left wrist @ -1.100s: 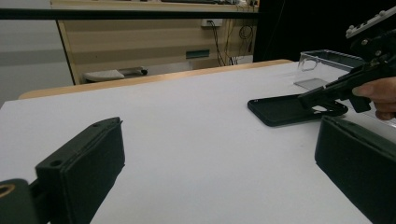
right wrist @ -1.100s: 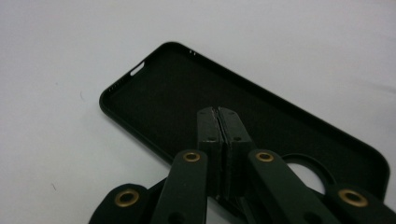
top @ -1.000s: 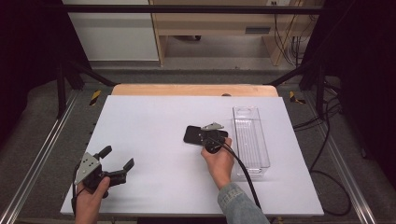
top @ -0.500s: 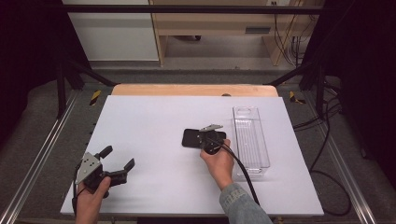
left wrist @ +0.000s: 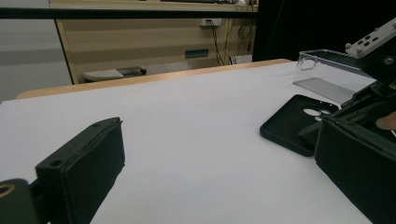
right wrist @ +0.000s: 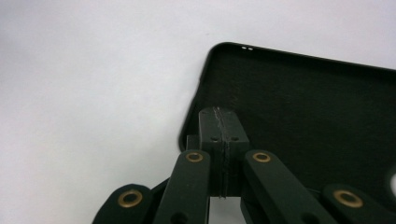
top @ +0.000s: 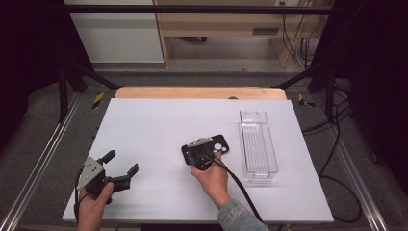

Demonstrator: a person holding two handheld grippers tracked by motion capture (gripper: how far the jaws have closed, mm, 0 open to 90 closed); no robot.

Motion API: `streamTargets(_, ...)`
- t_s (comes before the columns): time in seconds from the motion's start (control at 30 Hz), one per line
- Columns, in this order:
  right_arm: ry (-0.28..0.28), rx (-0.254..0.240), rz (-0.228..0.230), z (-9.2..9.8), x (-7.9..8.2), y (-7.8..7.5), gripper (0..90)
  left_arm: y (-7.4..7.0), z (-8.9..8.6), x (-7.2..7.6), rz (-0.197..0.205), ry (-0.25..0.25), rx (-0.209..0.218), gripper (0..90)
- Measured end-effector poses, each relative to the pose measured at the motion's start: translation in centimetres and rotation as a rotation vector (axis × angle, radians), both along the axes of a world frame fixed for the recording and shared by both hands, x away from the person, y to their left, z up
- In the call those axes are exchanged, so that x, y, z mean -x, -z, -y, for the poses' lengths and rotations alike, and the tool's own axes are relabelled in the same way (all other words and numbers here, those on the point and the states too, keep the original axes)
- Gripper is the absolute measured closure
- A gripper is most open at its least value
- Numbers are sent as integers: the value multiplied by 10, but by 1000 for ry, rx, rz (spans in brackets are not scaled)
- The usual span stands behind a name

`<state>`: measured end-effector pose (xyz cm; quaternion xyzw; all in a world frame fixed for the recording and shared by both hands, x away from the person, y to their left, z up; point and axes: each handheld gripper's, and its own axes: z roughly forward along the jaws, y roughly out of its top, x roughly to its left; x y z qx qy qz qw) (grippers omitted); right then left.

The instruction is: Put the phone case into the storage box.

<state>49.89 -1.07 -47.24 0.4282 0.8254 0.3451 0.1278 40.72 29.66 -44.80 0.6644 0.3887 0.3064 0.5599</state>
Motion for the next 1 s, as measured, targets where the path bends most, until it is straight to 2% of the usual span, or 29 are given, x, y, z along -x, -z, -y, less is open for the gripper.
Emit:
streamTargets(0.37, -57, -38, -56, -23, 16, 0, 900, 0, 0, 0, 1, -3, 1, 16)
streamTargets(0.6, -110, -55, -61, -54, 20, 1, 900, -1, -3, 0, 5, -18, 6, 16)
streamTargets(0.63, -110, -55, -61, -54, 20, 1, 900, -1, -3, 0, 5, -18, 6, 17)
streamTargets(0.67, -110, -57, -69, -64, 18, 0, 900, -2, -5, 1, 9, -46, 3, 18)
streamTargets(0.77, -105, -70, -72, -76, 14, 1, 900, -3, -13, 2, 17, -120, 14, 19)
streamTargets(0.87, -95, -78, -70, -90, 9, 1, 900, -4, -23, 3, 23, -190, 49, 20)
streamTargets(0.9, -91, -82, -75, -94, 7, 1, 900, -4, -23, 3, 23, -190, 49, 20)
streamTargets(0.93, -94, -78, -70, -99, 5, 1, 900, -4, -29, 4, 31, -231, 59, 22)
streamTargets(1.0, -88, -83, -70, -107, 2, 1, 900, -4, -33, 5, 34, -254, 74, 22)
